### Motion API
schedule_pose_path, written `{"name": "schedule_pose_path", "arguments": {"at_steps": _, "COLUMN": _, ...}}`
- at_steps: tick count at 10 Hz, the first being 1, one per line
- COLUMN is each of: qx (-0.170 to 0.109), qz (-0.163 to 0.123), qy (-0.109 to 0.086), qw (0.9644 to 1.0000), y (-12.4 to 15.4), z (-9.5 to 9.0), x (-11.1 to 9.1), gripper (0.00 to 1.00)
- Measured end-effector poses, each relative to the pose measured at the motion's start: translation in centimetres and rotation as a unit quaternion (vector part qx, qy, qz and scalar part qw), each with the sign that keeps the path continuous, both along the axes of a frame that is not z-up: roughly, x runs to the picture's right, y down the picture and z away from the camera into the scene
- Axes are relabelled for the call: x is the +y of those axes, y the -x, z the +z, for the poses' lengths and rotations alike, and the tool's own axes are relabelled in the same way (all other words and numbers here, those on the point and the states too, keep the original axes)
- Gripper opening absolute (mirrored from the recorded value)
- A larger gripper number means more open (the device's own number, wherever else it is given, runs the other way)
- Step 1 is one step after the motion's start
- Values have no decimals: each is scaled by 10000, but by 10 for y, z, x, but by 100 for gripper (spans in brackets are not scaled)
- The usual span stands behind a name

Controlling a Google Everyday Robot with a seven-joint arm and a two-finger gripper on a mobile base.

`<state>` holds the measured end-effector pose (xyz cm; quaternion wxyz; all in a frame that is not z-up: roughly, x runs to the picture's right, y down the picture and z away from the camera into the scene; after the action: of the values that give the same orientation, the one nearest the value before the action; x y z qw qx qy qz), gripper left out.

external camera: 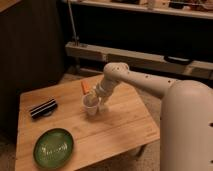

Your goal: Pick up the ceramic cup

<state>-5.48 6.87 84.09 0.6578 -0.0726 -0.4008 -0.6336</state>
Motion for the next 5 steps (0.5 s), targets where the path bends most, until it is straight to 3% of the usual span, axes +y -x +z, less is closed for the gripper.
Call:
{"name": "schedule_pose_path", "arguments": {"at_steps": 2, "qx": -42, "qz": 6, "qy": 23, "qw": 10000, "y": 1, "z": -4, "x": -3, "gripper": 5}}
{"name": "schedule_pose_path", "arguments": {"at_steps": 3, "qx": -143, "qz": 33, "qy": 48, "qw": 9999, "y": 3, "z": -9, "x": -8, "gripper": 0}}
{"name": "schedule_pose_path", "arguments": {"at_steps": 5, "qx": -400, "qz": 190, "qy": 57, "qw": 9990, "y": 0, "z": -27, "x": -23, "gripper": 0}}
